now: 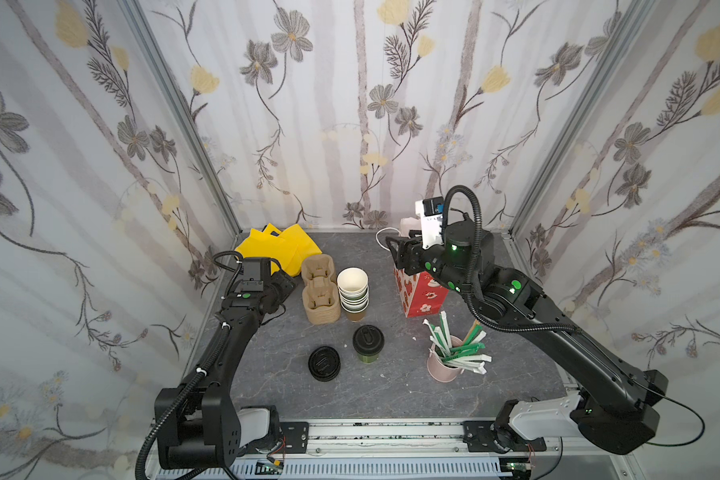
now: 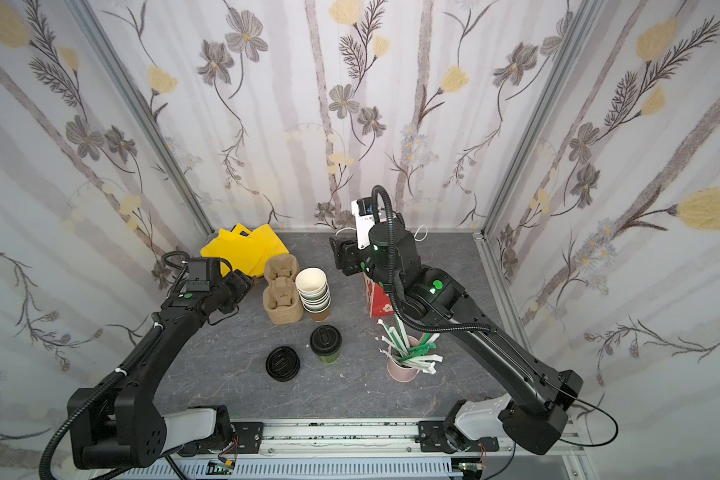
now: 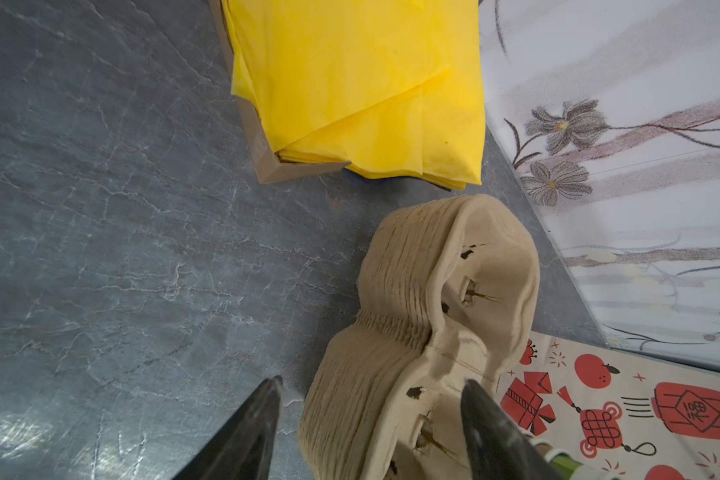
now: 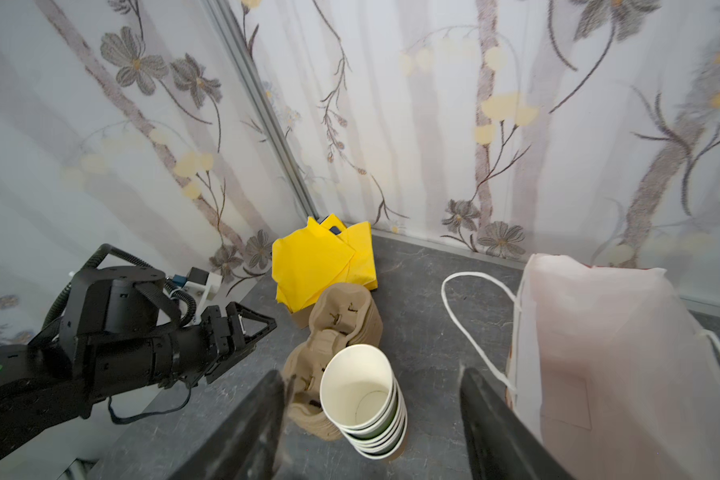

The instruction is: Pack the takeout coffee

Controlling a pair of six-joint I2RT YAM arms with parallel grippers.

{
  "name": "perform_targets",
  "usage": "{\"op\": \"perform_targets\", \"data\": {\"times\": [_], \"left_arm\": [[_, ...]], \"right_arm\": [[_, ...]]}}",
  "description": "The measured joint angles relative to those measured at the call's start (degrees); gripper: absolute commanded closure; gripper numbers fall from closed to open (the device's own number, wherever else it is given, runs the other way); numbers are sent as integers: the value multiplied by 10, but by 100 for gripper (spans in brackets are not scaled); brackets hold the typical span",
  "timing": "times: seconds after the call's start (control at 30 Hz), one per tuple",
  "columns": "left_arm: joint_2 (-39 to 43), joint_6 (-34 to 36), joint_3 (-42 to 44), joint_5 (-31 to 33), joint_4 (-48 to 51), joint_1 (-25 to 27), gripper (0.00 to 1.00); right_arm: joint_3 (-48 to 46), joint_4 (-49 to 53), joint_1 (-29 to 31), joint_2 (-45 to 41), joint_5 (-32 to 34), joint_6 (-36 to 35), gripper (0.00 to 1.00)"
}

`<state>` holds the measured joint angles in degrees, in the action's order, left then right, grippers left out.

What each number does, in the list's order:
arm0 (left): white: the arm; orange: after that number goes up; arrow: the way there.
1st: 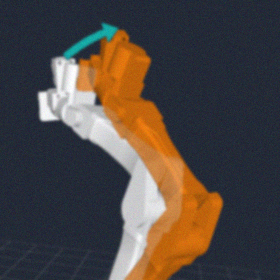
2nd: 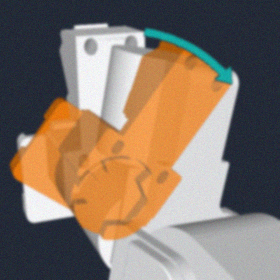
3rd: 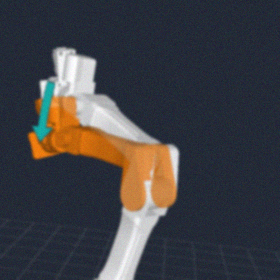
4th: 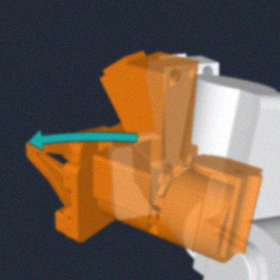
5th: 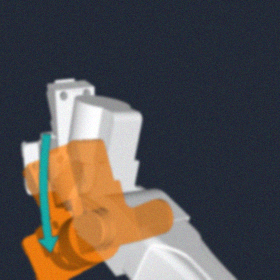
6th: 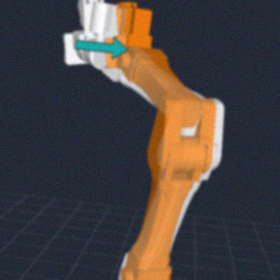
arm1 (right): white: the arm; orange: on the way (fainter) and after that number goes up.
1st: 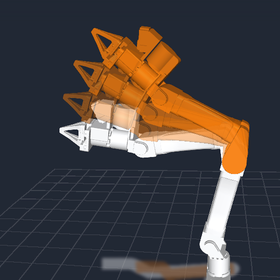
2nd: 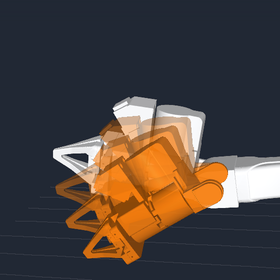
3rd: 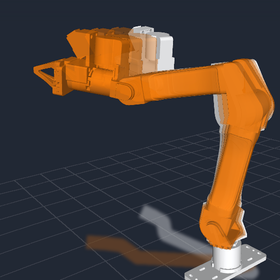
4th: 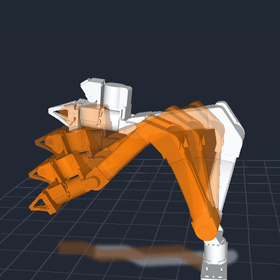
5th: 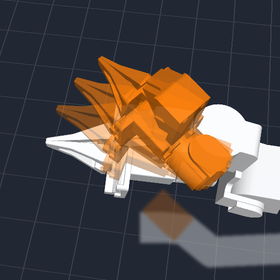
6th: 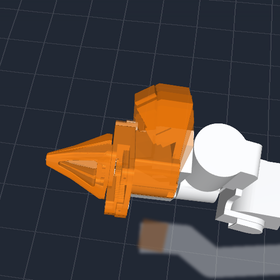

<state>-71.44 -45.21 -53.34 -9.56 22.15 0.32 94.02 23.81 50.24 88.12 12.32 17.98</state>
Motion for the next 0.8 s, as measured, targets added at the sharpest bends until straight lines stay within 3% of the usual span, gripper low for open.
{"op": "perform_targets", "data": {"times": [0.2, 0.37, 0.63, 0.8], "left_arm": [[-13, 23, -17, -44, 6, -6, 34], [-57, 71, -38, -82, 24, -1, 32], [-117, 150, -64, -50, 77, 39, 34], [-162, 180, -94, -25, 94, 50, 41]], "right_arm": [[88, 48, 43, 92, -14, 30, 33], [125, 74, 55, 119, -4, 66, 34], [128, 102, 66, 122, 35, 116, 35], [128, 125, 82, 122, 56, 137, 35]]}}
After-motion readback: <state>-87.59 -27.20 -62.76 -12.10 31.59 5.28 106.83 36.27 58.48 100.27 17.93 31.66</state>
